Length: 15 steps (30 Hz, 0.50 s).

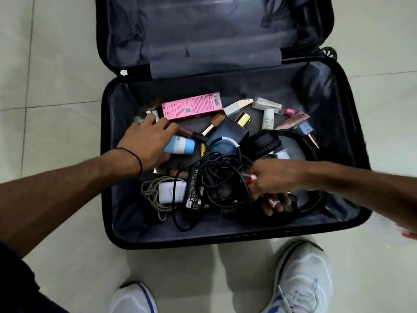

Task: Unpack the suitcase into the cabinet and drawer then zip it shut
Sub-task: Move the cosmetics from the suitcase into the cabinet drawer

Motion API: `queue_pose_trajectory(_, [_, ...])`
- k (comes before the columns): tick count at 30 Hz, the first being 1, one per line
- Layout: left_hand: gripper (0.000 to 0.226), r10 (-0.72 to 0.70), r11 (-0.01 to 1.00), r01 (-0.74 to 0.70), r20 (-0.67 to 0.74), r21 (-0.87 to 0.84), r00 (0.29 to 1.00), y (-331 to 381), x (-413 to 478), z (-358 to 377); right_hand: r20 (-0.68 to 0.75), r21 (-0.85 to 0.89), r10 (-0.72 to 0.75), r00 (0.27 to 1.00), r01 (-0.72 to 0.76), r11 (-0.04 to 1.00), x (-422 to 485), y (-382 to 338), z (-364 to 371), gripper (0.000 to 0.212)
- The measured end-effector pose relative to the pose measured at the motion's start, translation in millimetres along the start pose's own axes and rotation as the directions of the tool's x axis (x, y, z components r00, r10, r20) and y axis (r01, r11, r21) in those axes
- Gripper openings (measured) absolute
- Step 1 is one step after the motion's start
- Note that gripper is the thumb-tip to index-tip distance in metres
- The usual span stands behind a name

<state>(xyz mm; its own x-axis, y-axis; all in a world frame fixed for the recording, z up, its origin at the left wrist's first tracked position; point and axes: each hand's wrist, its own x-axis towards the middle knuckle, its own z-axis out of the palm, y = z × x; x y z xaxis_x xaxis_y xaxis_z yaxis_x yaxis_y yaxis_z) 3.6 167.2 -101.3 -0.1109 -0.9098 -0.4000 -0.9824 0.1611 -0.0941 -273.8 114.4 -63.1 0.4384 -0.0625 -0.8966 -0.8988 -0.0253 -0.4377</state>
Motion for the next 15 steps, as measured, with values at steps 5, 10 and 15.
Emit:
queue_pose_trajectory(5, [0.046,-0.221,0.945,0.213,-0.003,-0.249,0.975,-2,2,-4,-0.247,-0.012,0.007,0.969,-0.011,1.000,-2,1,-25,0.016])
queue_pose_trajectory(10, [0.049,-0.237,0.910,0.221,-0.003,-0.352,0.972,0,0,0,-0.405,-0.133,-0.011,0.914,-0.047,0.990,-5,6,-55,0.021])
queue_pose_trajectory(15, [0.059,-0.190,0.923,0.160,-0.054,-0.350,0.980,4,-4,2,-0.358,-0.156,-0.008,0.934,-0.051,0.986,-10,12,-74,0.020])
